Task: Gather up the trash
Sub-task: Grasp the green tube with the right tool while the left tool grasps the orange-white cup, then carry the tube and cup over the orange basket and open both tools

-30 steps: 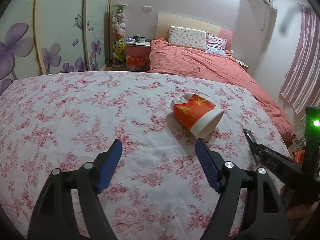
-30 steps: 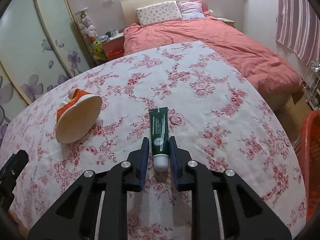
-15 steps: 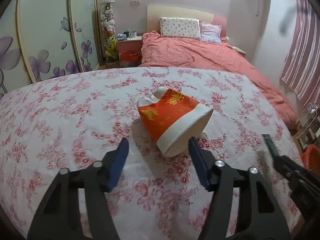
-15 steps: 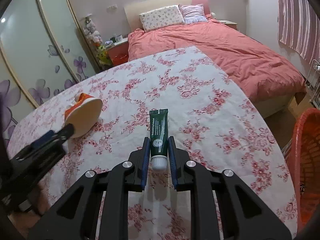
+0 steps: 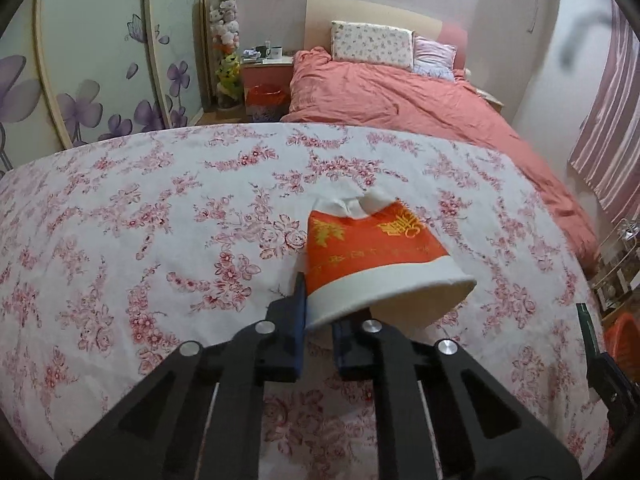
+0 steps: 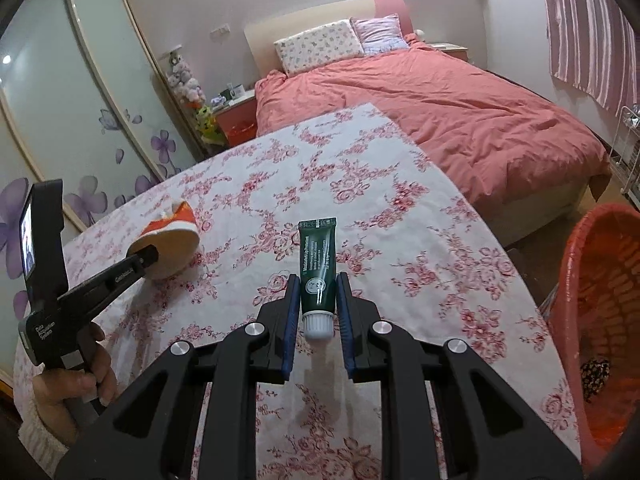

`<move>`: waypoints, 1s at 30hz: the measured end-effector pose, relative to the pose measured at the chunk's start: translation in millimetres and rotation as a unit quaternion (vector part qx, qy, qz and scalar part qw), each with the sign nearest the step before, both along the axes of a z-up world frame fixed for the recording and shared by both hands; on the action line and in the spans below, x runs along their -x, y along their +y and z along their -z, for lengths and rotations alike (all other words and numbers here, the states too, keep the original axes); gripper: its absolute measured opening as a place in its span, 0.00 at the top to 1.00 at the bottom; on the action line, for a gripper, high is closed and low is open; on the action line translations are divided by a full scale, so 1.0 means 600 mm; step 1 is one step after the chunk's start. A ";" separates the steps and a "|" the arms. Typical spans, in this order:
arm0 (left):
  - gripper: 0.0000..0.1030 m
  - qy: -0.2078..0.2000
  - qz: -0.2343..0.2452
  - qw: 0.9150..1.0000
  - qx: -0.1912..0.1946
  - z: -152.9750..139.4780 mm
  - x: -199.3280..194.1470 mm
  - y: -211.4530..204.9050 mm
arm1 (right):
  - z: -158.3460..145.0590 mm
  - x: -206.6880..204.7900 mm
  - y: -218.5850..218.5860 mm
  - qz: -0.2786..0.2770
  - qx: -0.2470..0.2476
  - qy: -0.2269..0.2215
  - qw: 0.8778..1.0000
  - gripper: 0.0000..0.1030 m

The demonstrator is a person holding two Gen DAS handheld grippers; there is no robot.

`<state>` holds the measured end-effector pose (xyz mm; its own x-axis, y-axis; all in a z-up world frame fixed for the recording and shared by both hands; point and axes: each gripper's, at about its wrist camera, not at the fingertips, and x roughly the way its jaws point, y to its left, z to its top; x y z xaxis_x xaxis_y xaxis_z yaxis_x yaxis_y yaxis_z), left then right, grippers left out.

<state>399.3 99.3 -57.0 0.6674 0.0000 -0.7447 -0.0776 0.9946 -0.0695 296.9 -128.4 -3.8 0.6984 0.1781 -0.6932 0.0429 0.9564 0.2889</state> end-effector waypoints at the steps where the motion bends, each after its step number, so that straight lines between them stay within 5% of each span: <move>1: 0.90 -0.004 0.002 1.000 -0.001 -0.003 0.004 0.000 | -0.001 0.003 -0.003 0.001 -0.001 -0.002 1.000 0.82; 16: 0.93 -0.056 0.056 0.997 0.021 -0.089 0.122 -0.045 | -0.068 0.095 -0.052 0.024 -0.002 -0.055 0.998 0.82; 30: 0.93 -0.106 0.174 0.977 0.055 -0.189 0.272 -0.190 | -0.126 0.205 -0.128 0.084 0.024 -0.126 0.988 0.82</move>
